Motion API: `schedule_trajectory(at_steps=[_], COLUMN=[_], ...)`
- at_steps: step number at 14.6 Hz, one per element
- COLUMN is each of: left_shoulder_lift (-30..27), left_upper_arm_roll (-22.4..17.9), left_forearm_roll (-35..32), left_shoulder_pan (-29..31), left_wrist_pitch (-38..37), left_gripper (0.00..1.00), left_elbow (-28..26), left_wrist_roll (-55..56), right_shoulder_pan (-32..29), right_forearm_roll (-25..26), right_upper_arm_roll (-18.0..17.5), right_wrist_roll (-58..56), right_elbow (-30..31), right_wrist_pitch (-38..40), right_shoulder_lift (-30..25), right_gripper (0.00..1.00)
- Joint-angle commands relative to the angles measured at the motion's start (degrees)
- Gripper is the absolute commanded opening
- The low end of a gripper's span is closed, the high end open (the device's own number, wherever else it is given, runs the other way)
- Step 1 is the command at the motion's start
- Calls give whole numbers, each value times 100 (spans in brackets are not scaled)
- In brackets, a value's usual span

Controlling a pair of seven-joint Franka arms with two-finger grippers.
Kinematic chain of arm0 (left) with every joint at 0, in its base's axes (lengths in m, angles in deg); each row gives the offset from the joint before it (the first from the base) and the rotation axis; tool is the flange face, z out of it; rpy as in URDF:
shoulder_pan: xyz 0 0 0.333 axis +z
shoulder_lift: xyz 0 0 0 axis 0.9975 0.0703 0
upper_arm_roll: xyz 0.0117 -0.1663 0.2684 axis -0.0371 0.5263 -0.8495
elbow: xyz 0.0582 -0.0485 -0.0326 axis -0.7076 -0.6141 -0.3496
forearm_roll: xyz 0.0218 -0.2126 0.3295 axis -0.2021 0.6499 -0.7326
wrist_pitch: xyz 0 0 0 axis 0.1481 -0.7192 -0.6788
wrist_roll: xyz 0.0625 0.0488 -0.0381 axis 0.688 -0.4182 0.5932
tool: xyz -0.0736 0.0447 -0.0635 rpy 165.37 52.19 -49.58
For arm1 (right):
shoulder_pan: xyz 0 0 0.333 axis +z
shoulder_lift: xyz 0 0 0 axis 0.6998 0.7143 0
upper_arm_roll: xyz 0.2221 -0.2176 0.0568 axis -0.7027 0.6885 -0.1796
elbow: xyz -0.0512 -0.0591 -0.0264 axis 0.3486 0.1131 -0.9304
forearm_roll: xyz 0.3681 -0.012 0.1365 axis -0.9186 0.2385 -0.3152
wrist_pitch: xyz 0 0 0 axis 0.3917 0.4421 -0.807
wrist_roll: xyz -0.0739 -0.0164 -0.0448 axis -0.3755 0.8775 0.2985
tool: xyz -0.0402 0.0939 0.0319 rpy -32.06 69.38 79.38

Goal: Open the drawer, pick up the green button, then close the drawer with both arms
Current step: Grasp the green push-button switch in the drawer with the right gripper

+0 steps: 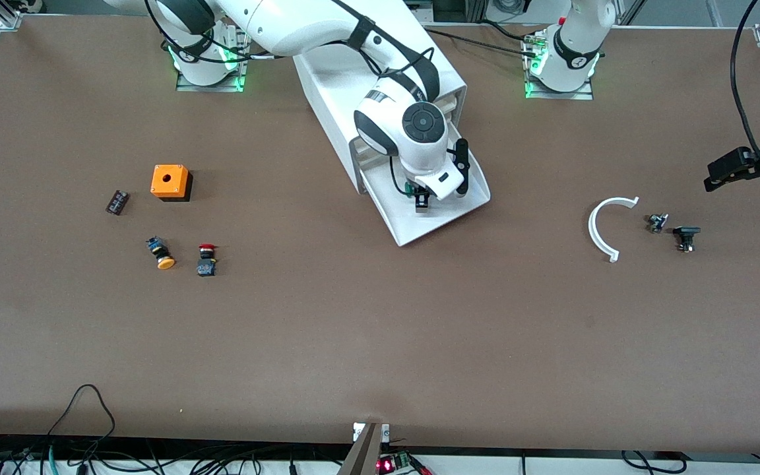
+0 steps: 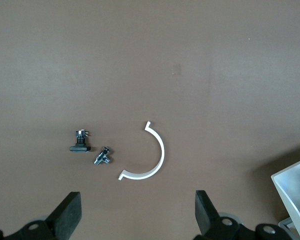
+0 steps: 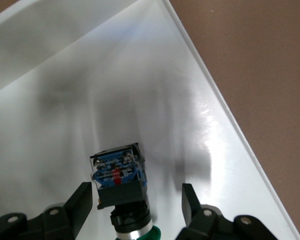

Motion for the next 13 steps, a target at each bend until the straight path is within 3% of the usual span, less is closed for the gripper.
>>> schedule_trajectory(at_steps=[1, 8, 13], left_shoulder_lift=[-27, -9, 17], left_upper_arm_roll=[1, 1, 1], left_forearm_roll=[-137, -129, -137], left_shoulder_pan=[-16, -77, -192], left_wrist_pitch=[-65, -65, -30], left_gripper=[100, 100, 100], left_elbow=[14, 22, 14], left_wrist_roll=[56, 82, 240], right_shoulder_pan=[83, 135, 153], right_forearm_roll=[126, 452, 461], right_upper_arm_roll=[48, 48, 39], right_wrist_roll=[-80, -124, -71], right_elbow=[-202, -211, -246], right_wrist_pitch=[69, 34, 34], right_shoulder_lift=[151, 151, 116], right_gripper=[69, 35, 28])
